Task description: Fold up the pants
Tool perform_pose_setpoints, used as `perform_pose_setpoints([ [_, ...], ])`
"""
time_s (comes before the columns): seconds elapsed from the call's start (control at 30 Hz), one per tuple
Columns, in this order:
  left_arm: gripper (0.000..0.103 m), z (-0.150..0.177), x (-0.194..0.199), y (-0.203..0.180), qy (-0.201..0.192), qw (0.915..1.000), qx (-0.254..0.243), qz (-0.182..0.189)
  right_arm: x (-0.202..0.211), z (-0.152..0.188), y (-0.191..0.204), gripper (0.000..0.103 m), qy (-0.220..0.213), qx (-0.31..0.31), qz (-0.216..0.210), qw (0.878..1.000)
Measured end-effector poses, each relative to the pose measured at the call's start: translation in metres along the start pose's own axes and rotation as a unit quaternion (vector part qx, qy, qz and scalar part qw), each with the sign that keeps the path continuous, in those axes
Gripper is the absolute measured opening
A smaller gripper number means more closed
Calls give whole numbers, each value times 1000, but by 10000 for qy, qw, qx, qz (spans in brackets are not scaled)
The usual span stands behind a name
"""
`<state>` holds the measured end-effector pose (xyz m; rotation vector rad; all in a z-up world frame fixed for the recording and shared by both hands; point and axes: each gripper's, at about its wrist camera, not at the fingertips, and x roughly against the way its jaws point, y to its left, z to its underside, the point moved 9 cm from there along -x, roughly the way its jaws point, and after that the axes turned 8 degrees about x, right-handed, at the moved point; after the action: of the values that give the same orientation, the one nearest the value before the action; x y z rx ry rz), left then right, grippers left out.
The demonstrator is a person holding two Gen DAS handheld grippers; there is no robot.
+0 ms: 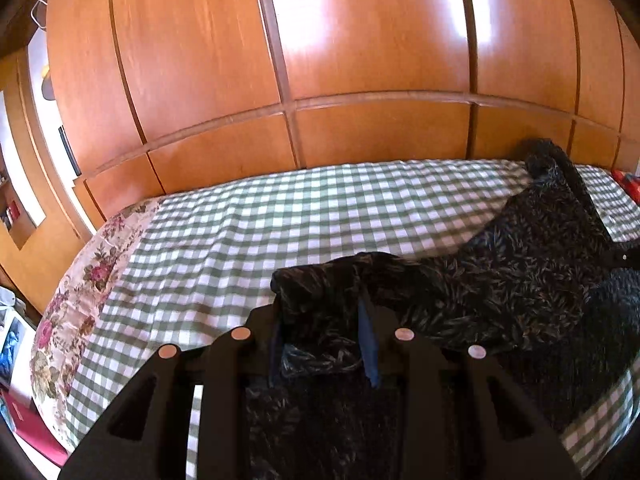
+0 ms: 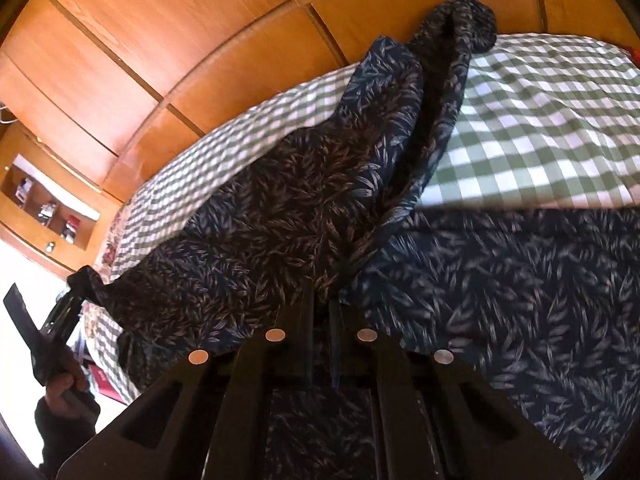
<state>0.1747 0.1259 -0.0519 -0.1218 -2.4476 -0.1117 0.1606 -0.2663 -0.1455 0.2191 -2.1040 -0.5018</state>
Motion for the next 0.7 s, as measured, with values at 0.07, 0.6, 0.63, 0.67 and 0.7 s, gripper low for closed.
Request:
perform_pose_setpoints([
  [0.07, 31, 8, 1, 0, 43, 10000, -17, 5, -3, 3, 0, 5, 27, 6, 37, 10000],
  [0.6, 79, 120, 61, 72, 692, 9000, 3699, 2197, -14, 15, -10, 5, 130, 120, 205, 9996],
  [0.63, 82, 120, 60, 67, 718, 8891, 3836, 2392, -14, 15, -11, 5, 134, 107, 185, 9997],
  [0.67, 84, 118, 58, 61, 727, 8778, 3981, 2561, -16, 16, -12, 5, 139, 90, 163, 9997],
  [0.7, 85, 118, 54, 55, 761, 8710, 4070, 2642, -16, 16, -12, 5, 139, 85, 145, 9998],
])
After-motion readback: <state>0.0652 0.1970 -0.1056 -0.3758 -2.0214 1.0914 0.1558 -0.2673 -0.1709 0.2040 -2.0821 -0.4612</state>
